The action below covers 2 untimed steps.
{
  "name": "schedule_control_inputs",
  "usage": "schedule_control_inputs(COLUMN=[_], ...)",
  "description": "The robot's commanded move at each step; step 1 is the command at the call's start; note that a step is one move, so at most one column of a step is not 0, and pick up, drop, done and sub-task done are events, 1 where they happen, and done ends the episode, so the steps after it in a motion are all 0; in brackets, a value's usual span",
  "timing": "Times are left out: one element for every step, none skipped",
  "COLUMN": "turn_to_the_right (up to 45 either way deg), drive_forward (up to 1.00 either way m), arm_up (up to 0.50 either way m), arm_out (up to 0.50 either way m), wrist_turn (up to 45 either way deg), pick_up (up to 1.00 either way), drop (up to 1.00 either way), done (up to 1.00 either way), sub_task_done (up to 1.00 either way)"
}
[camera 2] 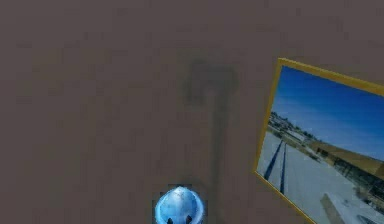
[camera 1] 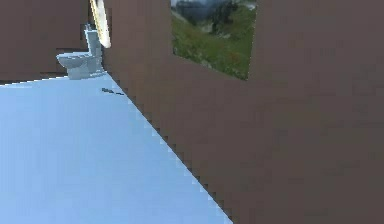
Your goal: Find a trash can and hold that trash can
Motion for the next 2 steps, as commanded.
schedule_control_inputs(turn_to_the_right=[0.0,0.0], drive_forward=[0.0,0.0], arm_up=[0.1,0.0], arm_out=[0.0,0.0], wrist_turn=[0.0,0.0], pick_up=[0.0,0.0], drop=[0.0,0.0], done=[0.0,1.0], sub_task_done=[0.0,0.0])
